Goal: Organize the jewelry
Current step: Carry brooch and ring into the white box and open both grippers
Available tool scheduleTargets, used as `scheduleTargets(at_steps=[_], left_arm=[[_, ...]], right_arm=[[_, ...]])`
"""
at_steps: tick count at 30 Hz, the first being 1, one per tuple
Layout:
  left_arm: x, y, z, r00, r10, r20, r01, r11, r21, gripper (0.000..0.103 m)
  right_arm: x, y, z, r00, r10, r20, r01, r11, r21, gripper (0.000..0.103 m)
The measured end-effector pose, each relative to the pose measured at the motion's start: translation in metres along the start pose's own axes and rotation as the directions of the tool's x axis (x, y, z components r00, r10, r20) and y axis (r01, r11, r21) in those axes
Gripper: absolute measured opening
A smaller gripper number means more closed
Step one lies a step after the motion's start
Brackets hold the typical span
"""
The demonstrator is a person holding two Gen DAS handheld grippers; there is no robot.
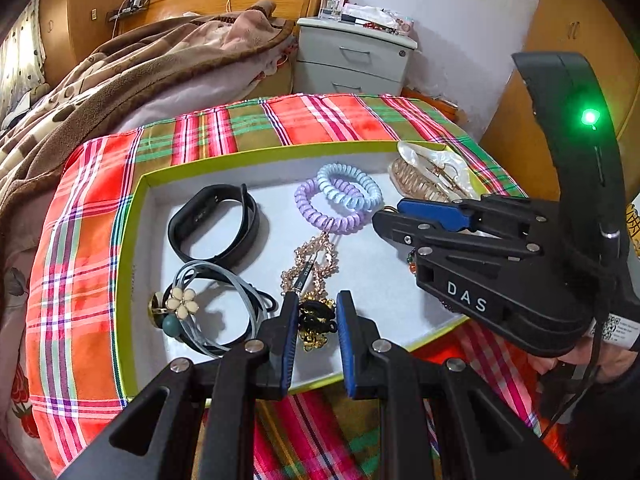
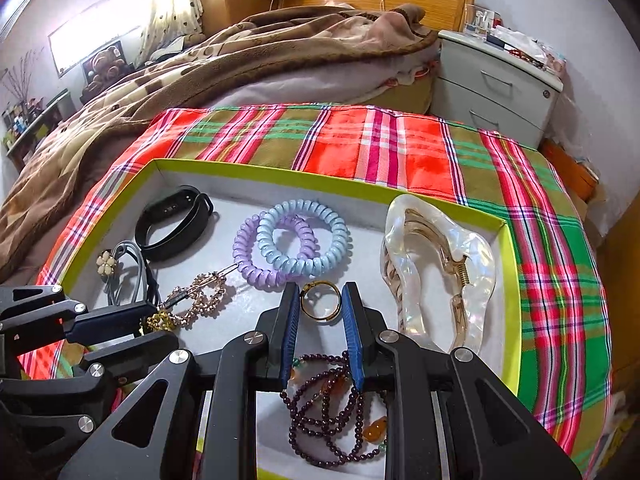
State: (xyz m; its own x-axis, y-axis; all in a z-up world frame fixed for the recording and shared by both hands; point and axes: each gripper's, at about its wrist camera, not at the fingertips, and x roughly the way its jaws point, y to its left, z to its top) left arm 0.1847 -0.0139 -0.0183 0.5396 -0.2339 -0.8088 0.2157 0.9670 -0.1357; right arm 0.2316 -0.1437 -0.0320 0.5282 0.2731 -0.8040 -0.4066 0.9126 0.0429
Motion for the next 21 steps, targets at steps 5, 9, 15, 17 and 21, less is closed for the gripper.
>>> scheduleTargets(at_steps=[5, 9, 15, 17, 21], left_arm=[[0.0018, 0.0017, -0.0008, 1.000, -0.001, -0.007, 0.001, 1.000, -0.010, 0.020], [0.0011, 0.0028, -0.0001, 1.000, -0.001, -0.012, 0.000, 1.000, -0.021, 0.020], [0.0022, 0.0043, 0.0002, 1.000, -0.003, -0.016, 0.003, 1.000, -0.030, 0.022], [0.0019, 0.0038, -0.0001, 1.000, -0.003, -0.016, 0.003, 1.000, -0.027, 0.023], [0.0016, 0.0048, -0.0005, 1.000, -0.002, -0.016, 0.001, 0.999, -0.034, 0.025]], right_arm=[[0.0005, 0.0017, 0.0003, 1.000, -0.006, -0.001, 0.006, 1.000, -0.003, 0.023], [0.0010, 0.0035, 0.0001, 1.000, -0.013, -0.001, 0.013, 1.000, -0.009, 0.023], [0.0012, 0.0039, 0.0009, 1.000, -0.014, 0.000, 0.014, 1.000, -0.005, 0.023], [0.0011, 0.0036, 0.0008, 1.000, -0.015, 0.000, 0.015, 1.000, -0.002, 0.023], [0.0007, 0.0021, 0.0011, 1.000, -0.008, -0.001, 0.008, 1.000, 0.004, 0.023]])
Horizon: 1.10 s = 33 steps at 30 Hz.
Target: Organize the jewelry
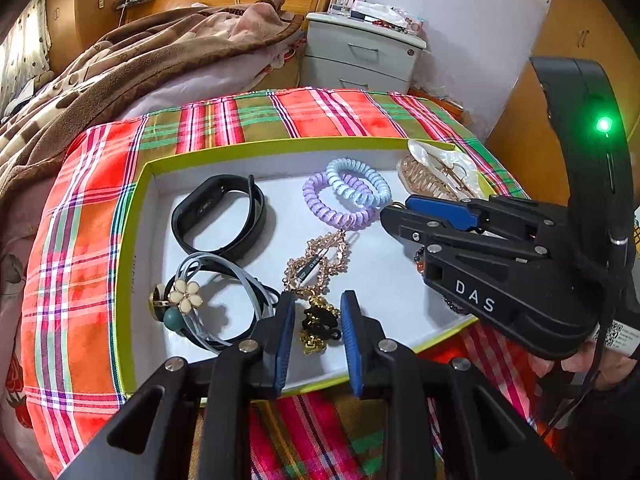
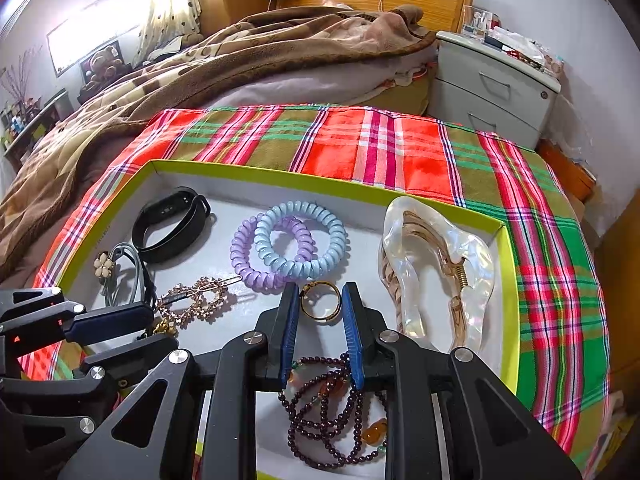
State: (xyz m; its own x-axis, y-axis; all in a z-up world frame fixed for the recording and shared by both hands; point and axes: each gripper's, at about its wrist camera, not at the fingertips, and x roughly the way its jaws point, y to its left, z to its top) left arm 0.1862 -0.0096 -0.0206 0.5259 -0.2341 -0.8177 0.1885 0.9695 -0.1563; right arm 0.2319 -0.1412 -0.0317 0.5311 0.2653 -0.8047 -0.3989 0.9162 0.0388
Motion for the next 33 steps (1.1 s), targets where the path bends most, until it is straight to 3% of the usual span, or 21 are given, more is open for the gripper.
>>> scheduleTargets(at_steps=[5, 10, 14, 23, 33], left_arm=[[-0.001, -0.001, 0.000, 1.000, 0.003, 0.002, -0.003, 1.000, 0.000, 0.031], [-0.008, -0.004, -0.002, 1.000, 0.007, 0.014, -0.007, 1.000, 0.003, 0.033], [-0.017, -0.006, -0.004, 0.999, 0.016, 0.034, -0.016, 1.000, 0.001, 0.037], [-0.047, -0.004, -0.014, 0.989, 0.108, 0.098, -0.103, 0.993, -0.059, 0.043], [-0.065, -0.010, -0.028, 0.963, 0.231, 0.139, -0.220, 0.971, -0.090, 0.043]], right_arm=[[-0.004, -0.001, 0.000, 1.000, 0.007, 0.013, -0.007, 1.000, 0.008, 0.023], [-0.017, -0.002, 0.000, 0.999, 0.014, 0.049, -0.015, 0.999, 0.031, 0.032], [-0.032, 0.000, -0.002, 0.996, 0.011, 0.084, -0.015, 0.999, 0.038, 0.033], [-0.070, 0.008, -0.028, 0.987, -0.060, 0.150, 0.046, 0.995, 0.090, 0.034], [-0.091, 0.014, -0.054, 0.978, -0.106, 0.178, 0.081, 0.987, 0.142, 0.035]])
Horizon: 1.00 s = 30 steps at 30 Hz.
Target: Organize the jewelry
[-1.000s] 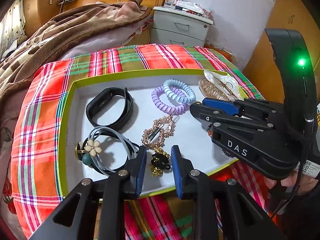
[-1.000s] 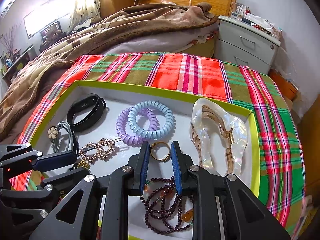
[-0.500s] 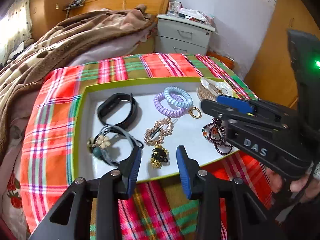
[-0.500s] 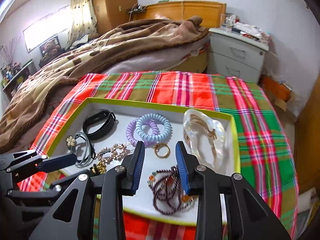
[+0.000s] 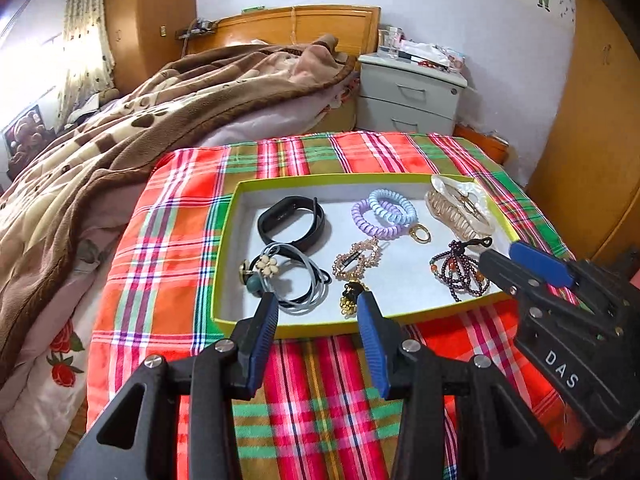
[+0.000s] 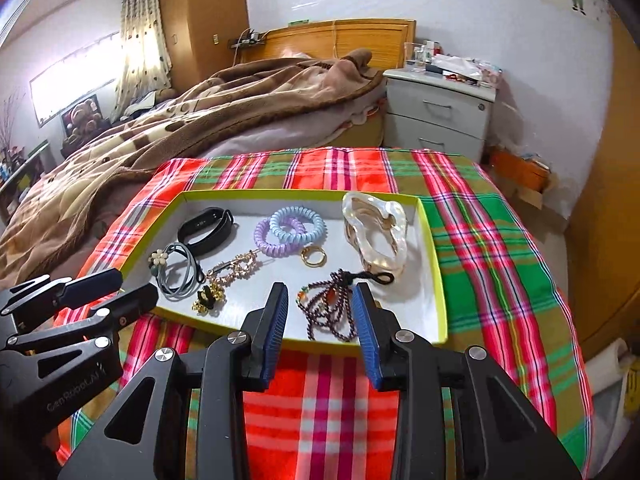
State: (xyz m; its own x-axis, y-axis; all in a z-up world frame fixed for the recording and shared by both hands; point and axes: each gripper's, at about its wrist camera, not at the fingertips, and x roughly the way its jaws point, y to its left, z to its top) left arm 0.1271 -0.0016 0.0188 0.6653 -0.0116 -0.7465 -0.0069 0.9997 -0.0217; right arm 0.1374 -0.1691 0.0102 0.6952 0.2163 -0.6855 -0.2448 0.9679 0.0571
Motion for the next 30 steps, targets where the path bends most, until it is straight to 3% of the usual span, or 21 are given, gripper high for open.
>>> scheduleTargets(at_steps=[30], left_arm=[[-0.010, 0.004, -0.009, 1.000, 0.006, 0.005, -0.006, 0.999, -0.049, 0.043]], right_arm=[[-0.012, 0.002, -0.011, 1.000, -0.008, 0.011, 0.008, 1.000, 0.021, 0.035]])
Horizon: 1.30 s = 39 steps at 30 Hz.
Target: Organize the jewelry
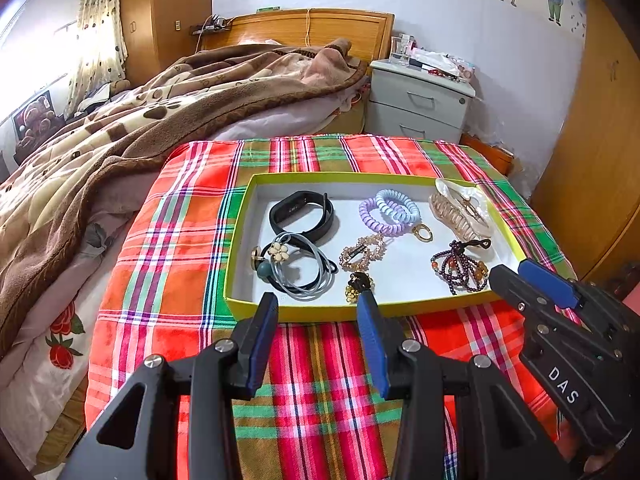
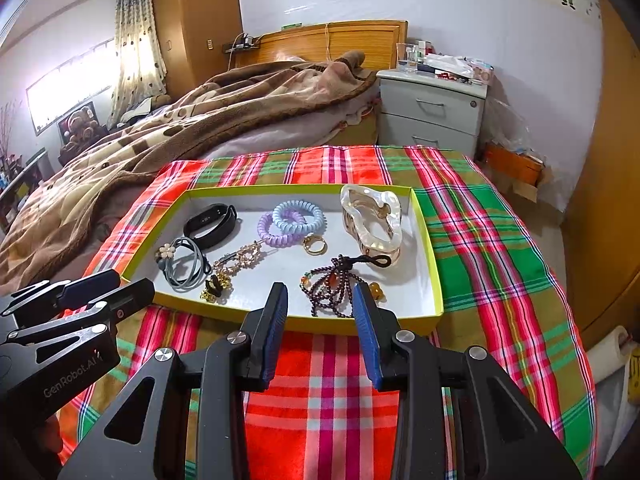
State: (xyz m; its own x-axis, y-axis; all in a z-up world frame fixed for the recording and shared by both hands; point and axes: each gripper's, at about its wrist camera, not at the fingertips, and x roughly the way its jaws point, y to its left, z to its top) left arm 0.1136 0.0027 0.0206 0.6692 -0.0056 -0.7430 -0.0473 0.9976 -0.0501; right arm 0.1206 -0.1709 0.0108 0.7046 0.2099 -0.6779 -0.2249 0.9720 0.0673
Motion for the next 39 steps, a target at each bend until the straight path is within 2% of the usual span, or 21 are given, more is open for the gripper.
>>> scheduleTargets(at_steps=[39], left_arm=[[-0.0026, 0.0078, -0.0028, 1.000, 0.014, -0.011, -0.014, 1.000, -0.009, 0.043]], right_arm=[[-0.0013, 0.0041, -0.0048, 1.000, -0.002, -0.001, 0.002, 1.000, 0.024, 0.035]])
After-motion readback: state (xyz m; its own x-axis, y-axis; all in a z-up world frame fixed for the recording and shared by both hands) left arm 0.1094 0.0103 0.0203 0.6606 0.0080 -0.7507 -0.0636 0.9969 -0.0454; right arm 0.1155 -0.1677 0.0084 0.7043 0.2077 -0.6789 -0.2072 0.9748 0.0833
